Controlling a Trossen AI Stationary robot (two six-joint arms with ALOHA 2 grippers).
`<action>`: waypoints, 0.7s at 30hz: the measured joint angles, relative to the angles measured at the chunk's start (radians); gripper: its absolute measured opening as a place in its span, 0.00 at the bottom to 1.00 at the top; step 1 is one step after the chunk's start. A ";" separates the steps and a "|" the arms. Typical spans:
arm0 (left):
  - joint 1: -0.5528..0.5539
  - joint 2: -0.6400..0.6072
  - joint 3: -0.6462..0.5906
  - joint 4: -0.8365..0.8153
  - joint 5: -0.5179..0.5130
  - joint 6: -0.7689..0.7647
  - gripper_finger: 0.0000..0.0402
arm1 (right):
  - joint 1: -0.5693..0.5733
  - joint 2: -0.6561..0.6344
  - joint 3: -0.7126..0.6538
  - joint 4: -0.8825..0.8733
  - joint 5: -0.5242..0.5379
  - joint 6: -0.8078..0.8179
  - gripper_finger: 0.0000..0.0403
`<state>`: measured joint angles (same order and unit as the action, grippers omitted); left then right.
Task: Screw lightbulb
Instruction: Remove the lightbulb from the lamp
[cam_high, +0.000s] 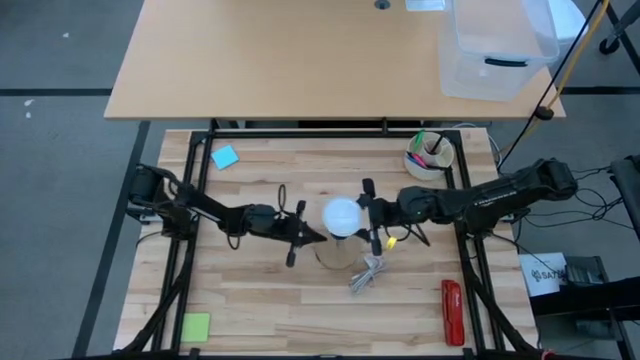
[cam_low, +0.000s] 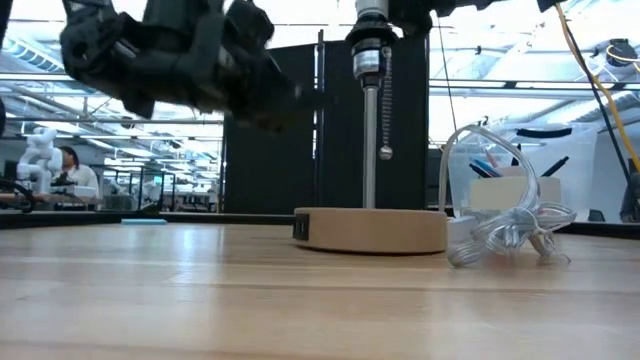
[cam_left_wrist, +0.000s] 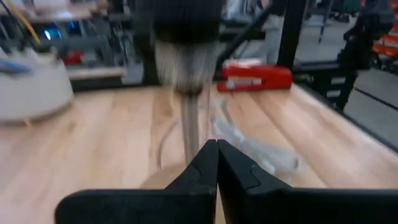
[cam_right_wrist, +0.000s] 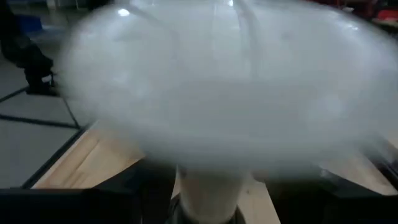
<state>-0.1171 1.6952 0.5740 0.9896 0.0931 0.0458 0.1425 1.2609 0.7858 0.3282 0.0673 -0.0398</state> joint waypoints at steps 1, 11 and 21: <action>-0.005 -0.019 -0.004 0.006 -0.008 0.011 0.01 | 0.005 -0.007 -0.017 0.026 0.013 0.001 0.55; -0.046 -0.040 -0.003 -0.053 -0.259 -0.022 0.09 | 0.047 -0.016 -0.071 0.125 0.073 -0.014 0.55; -0.066 -0.033 0.023 0.045 -0.305 -0.085 0.46 | 0.089 -0.016 -0.071 0.145 0.100 -0.031 0.55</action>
<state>-0.1829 1.6619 0.5970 1.0343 -0.2114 -0.0392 0.2311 1.2453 0.7147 0.4727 0.1672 -0.0708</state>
